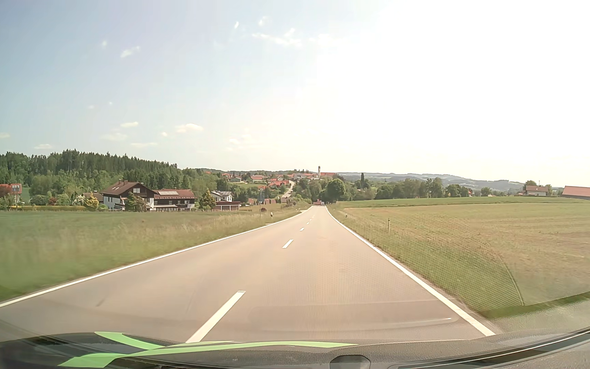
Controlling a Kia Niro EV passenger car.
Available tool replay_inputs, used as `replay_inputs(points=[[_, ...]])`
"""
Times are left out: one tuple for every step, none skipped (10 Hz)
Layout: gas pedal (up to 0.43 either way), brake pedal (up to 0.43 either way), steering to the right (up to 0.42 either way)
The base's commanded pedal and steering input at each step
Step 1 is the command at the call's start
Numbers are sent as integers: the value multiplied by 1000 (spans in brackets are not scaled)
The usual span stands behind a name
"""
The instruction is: Follow the waypoints while adhering to traffic rules and regulations
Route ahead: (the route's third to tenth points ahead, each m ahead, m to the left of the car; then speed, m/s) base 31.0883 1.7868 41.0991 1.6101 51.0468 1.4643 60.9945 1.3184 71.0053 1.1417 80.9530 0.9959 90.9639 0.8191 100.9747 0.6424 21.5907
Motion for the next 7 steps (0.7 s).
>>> replay_inputs(points=[[138, 0, 1], [138, 0, 1], [138, 0, 1], [138, 0, 1], [138, 0, 1], [138, 0, 1], [138, 0, 1]])
